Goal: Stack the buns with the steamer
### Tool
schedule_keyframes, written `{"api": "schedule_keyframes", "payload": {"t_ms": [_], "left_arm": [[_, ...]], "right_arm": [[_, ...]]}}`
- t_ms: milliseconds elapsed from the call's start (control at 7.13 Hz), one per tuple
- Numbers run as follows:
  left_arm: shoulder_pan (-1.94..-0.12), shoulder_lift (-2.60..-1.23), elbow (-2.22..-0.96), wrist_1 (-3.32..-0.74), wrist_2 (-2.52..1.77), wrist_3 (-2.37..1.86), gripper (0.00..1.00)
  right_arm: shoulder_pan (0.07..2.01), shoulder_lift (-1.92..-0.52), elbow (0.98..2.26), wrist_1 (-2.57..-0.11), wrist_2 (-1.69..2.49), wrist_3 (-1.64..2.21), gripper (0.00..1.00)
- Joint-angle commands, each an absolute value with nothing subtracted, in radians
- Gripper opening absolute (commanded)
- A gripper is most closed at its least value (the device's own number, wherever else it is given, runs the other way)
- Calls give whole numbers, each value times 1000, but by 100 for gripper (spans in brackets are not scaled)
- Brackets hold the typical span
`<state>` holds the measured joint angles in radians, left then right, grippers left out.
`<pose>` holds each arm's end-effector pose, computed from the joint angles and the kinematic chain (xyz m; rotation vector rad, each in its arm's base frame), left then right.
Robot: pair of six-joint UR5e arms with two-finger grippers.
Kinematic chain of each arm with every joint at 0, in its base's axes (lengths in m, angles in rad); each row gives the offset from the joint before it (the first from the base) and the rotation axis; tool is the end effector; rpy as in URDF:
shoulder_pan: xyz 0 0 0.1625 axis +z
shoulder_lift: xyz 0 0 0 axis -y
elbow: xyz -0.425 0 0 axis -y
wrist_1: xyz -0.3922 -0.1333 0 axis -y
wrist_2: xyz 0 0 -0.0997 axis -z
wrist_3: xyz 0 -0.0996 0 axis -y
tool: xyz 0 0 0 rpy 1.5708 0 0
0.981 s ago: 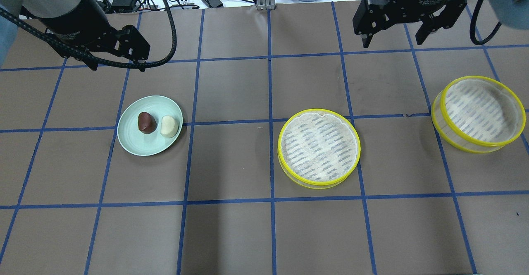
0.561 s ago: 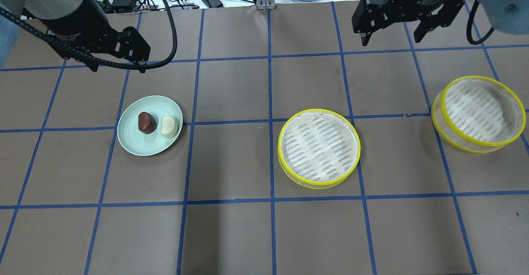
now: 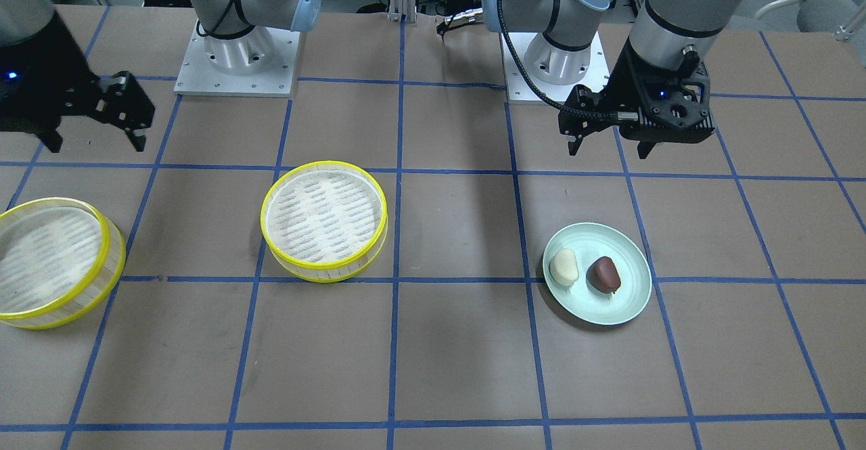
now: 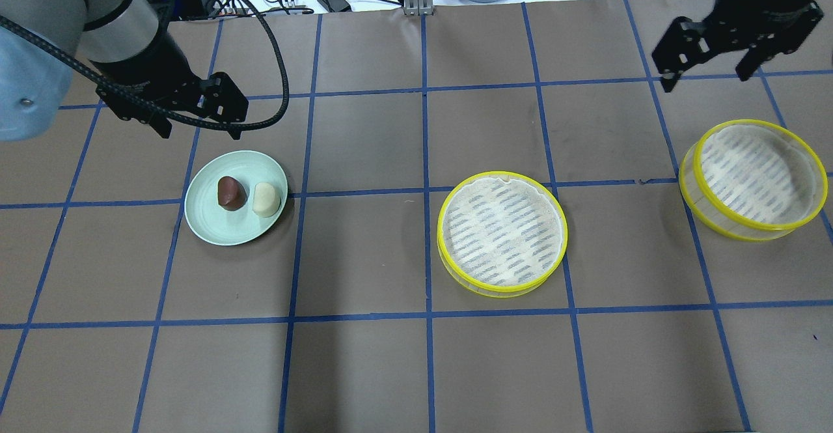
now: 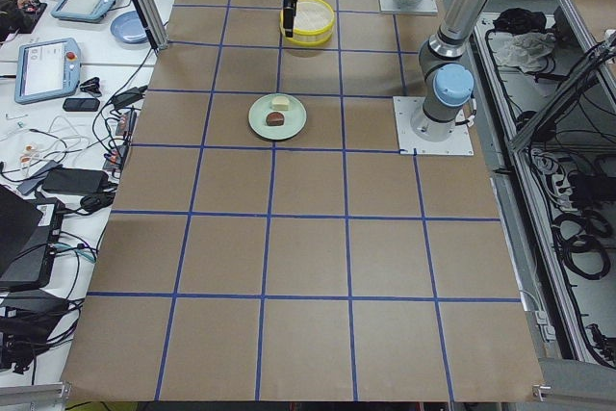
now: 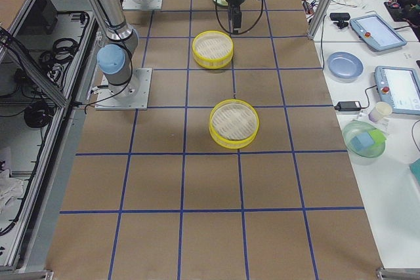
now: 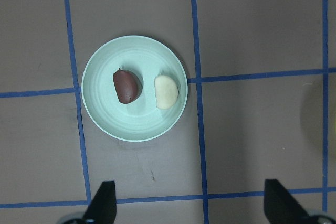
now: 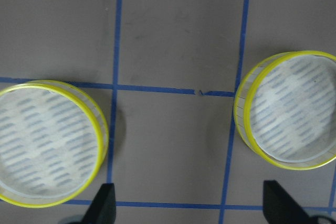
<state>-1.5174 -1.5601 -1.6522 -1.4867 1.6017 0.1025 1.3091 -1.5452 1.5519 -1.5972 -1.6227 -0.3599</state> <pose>-0.1040 -0.4940 0.4616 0.0760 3.1088 -0.0170 -0.0068 -0.5207 0.4873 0.1507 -3.0825 0.0045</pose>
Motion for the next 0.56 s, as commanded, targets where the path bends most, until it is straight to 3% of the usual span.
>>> {"api": "schedule_keyframes", "payload": {"t_ms": [0, 421], "left_arm": [[-1514, -1635, -1731, -1349, 1582, 97, 100], [-1474, -1780, -1752, -1292, 1569, 101, 100]], "right_arm": [[1068, -1424, 1586, -1731, -1623, -668, 100], [934, -1206, 1586, -1975, -1621, -793, 100]]}}
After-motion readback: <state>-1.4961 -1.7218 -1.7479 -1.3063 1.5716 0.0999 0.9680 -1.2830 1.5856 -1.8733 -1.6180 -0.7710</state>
